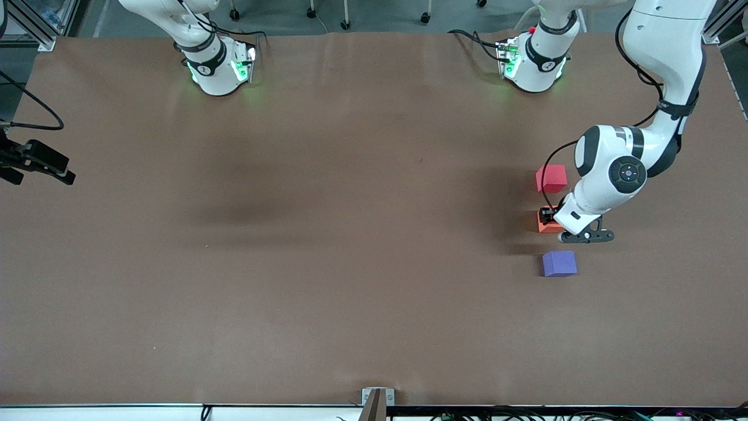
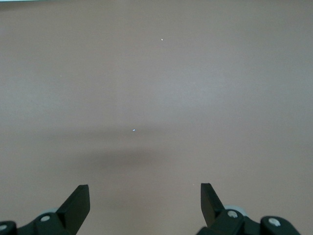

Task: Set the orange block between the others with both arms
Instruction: 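Lower the orange cube between the pink and purple cubes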

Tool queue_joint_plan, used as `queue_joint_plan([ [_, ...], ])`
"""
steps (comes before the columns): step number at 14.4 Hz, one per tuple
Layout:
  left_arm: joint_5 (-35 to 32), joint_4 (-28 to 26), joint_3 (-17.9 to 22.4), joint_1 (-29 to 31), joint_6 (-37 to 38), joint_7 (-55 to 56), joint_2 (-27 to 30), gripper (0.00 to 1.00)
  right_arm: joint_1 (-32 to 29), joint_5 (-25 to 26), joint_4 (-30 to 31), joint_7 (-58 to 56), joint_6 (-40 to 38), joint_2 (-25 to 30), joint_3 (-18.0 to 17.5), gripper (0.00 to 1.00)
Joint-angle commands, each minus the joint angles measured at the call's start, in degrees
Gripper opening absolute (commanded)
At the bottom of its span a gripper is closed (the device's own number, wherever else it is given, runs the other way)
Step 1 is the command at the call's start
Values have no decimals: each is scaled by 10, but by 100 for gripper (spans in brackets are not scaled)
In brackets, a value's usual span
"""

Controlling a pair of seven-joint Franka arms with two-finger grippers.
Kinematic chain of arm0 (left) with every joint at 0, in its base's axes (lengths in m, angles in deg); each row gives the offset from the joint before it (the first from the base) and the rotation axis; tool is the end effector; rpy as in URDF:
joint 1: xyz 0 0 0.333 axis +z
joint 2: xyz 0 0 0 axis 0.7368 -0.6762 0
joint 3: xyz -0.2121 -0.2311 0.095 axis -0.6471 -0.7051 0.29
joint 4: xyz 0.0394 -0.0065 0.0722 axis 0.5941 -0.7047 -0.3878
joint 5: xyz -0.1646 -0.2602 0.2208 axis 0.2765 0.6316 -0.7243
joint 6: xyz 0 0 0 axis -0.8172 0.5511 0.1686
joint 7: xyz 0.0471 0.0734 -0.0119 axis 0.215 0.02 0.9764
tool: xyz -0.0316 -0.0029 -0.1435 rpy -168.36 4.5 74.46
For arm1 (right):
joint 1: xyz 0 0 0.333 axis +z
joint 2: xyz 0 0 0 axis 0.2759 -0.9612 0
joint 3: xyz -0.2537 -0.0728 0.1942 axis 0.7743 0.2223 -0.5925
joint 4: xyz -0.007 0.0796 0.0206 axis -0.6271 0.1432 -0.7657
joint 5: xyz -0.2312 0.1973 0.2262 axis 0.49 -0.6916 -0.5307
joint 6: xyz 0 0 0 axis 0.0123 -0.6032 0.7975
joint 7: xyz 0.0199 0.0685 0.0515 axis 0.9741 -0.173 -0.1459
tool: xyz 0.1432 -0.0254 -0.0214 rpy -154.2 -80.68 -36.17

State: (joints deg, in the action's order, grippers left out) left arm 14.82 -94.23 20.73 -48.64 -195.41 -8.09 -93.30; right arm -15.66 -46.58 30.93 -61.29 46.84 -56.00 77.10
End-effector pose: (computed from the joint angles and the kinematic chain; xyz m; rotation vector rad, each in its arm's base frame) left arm 0.5359 -0.0405 0.1920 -3.1031 -0.0183 0.0730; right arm 0.5625 -0.0431 0.5952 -3.1238 0.0384 -0.1078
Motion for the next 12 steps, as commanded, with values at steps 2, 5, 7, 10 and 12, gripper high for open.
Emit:
queue_joint_plan([
  [2, -6, -11, -5, 13, -26, -4, -6, 32, -11, 6, 6, -3, -9, 13, -12, 100],
  [5, -6, -14, -5, 14, -36, -4, -12, 32, -13, 6, 7, -3, -11, 13, -10, 100],
  [7, -6, -18, -5, 17, -42, -4, -14, 32, -13, 6, 10, -4, -14, 13, -10, 100],
  [10, -6, -18, -5, 17, -44, -4, -17, 36, -10, 12, 10, -5, -9, 13, -11, 100],
  [12, -7, -16, -5, 17, -43, -8, -17, 84, -7, 16, 6, -5, -14, 13, -13, 100],
])
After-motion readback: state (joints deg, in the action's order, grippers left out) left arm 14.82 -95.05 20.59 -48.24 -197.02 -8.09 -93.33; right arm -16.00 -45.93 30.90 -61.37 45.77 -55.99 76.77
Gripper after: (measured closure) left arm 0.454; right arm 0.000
